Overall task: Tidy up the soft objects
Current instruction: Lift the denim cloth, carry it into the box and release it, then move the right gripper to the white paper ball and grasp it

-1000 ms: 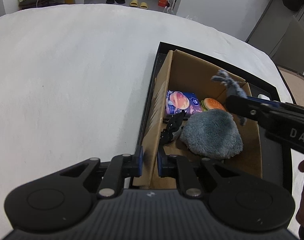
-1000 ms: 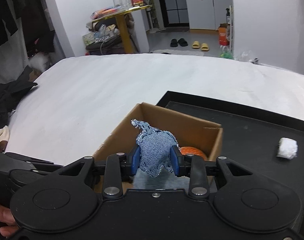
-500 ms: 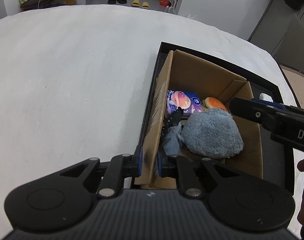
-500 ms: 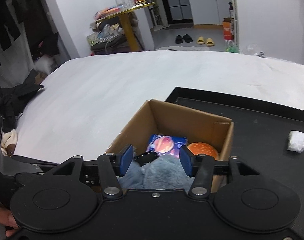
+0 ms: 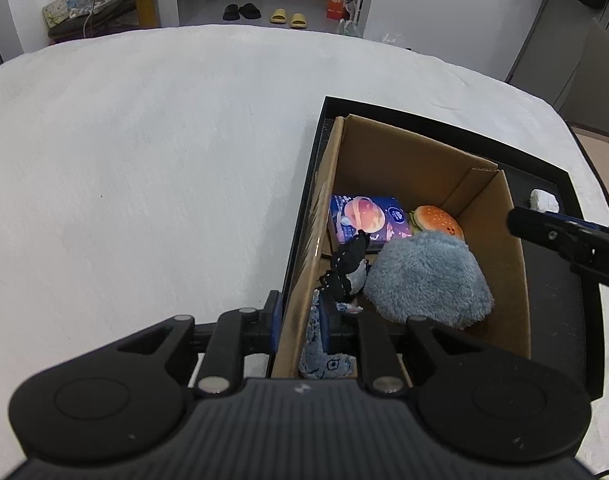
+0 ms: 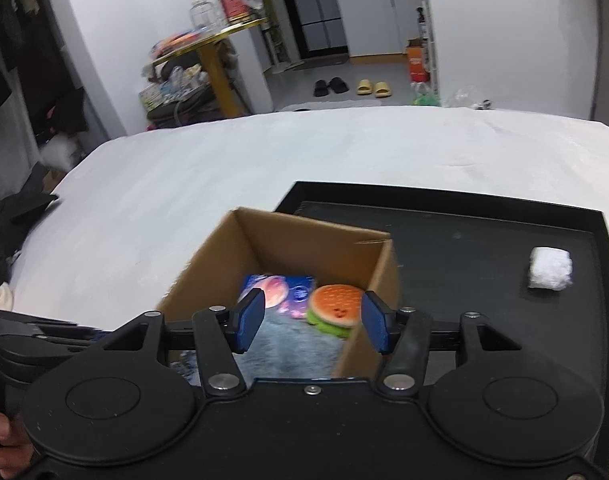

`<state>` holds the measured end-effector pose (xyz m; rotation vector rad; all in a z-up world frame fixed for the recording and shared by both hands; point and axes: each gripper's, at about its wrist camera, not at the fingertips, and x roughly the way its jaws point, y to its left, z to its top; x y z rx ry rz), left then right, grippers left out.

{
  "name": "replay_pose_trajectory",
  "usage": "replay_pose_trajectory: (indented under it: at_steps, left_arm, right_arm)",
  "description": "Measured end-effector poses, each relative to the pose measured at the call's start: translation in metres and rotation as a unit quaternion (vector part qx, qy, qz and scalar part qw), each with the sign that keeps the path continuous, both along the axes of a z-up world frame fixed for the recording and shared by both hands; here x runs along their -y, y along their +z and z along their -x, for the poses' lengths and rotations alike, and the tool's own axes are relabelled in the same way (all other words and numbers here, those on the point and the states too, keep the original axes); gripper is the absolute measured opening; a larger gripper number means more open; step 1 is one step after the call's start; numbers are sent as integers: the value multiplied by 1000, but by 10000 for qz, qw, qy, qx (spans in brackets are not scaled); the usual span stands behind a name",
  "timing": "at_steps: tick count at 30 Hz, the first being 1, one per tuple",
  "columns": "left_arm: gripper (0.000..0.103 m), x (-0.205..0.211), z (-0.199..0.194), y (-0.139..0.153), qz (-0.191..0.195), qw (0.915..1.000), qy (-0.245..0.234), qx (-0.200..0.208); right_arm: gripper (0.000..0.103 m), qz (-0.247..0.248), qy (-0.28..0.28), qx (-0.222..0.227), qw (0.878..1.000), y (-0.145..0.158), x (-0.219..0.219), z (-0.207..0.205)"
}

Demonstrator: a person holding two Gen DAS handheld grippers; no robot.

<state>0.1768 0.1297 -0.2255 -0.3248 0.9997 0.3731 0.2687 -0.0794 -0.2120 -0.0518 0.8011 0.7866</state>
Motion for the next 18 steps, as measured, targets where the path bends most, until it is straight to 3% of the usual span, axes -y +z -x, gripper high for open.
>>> replay_pose_trajectory:
  at_steps: [4,10,18]
  left_arm:
    - [26,4,-2,0,-117,9999,54,-48]
    - [45,8,-4,-2,-255,9995,134,-130]
    - [56,20,-14,0,-613,9980,106,-147]
  right_arm:
    - [54,32,-218,46,9997,-7,11,-9]
    - [55,133,-560,177,9982,-21,27,-20]
    - [69,215,-1157,291,9926,-46,54,-43]
